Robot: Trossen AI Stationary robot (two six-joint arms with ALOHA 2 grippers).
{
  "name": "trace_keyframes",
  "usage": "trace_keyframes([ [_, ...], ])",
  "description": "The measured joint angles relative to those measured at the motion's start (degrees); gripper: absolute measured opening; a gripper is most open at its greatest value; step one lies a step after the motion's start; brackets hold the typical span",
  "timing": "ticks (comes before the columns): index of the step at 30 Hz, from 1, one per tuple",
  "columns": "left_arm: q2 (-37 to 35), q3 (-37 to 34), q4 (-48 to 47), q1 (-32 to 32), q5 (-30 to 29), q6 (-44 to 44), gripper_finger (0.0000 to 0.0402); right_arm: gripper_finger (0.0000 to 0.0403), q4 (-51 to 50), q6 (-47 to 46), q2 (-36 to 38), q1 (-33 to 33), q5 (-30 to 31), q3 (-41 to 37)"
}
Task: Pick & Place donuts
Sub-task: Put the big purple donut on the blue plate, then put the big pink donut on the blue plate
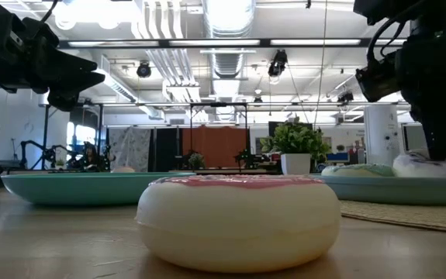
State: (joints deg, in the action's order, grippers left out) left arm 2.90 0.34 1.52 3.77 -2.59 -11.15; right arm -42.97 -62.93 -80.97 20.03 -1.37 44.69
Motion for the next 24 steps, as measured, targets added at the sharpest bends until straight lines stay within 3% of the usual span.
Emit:
trace_keyframes([
  [7,0.0,0.01,0.22,0.0,-0.11,0.7,0.0129,0.0215,-2.94,2.1,1.03,0.37,2.12,0.01],
  [11,-0.04,0.0,1.98,0.02,-0.35,4.74,0.0129,0.0219,-3.29,1.82,4.09,0.48,7.04,0.1],
  [17,0.05,0.0,1.75,0.02,-0.26,2.92,0.0129,0.0219,-3.55,-1.2,9.02,0.08,13.82,0.31],
  [20,0.08,0.01,4.24,0.02,0.03,-5.62,0.0129,0.0219,-3.54,-2.81,10.34,-0.72,13.93,0.31],
  [24,0.07,0.01,11.03,0.02,0.03,-26.62,0.0129,0.0219,-2.89,-6.08,10.88,-1.41,13.99,0.38],
])
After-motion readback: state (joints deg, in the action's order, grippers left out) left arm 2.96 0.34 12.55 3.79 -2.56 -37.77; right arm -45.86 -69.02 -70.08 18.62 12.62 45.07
